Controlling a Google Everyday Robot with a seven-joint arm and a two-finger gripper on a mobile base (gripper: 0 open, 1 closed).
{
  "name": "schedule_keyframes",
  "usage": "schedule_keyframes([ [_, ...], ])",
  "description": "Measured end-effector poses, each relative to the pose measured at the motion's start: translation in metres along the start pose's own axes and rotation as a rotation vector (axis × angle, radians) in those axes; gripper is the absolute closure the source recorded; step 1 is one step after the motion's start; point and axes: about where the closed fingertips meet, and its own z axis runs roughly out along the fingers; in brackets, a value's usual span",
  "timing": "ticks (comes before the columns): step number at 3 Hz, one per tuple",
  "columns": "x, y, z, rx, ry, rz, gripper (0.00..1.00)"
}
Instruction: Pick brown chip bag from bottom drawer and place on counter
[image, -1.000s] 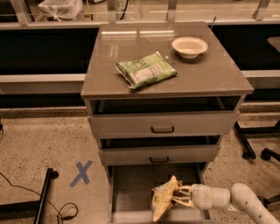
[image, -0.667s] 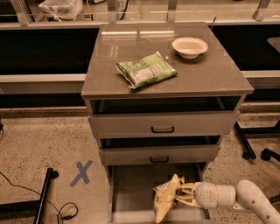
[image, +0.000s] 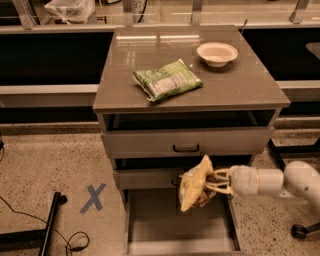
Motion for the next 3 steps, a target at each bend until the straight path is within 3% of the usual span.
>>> schedule_keyframes([
  [1, -0.033, -0.053, -0.024, 0.017, 0.034, 0.061, 1.00],
  [2, -0.060, -0.098, -0.071, 0.068, 0.071, 0.139, 1.00],
  [3, -0.089, -0.134, -0.099, 0.091, 0.134, 0.190, 1.00],
])
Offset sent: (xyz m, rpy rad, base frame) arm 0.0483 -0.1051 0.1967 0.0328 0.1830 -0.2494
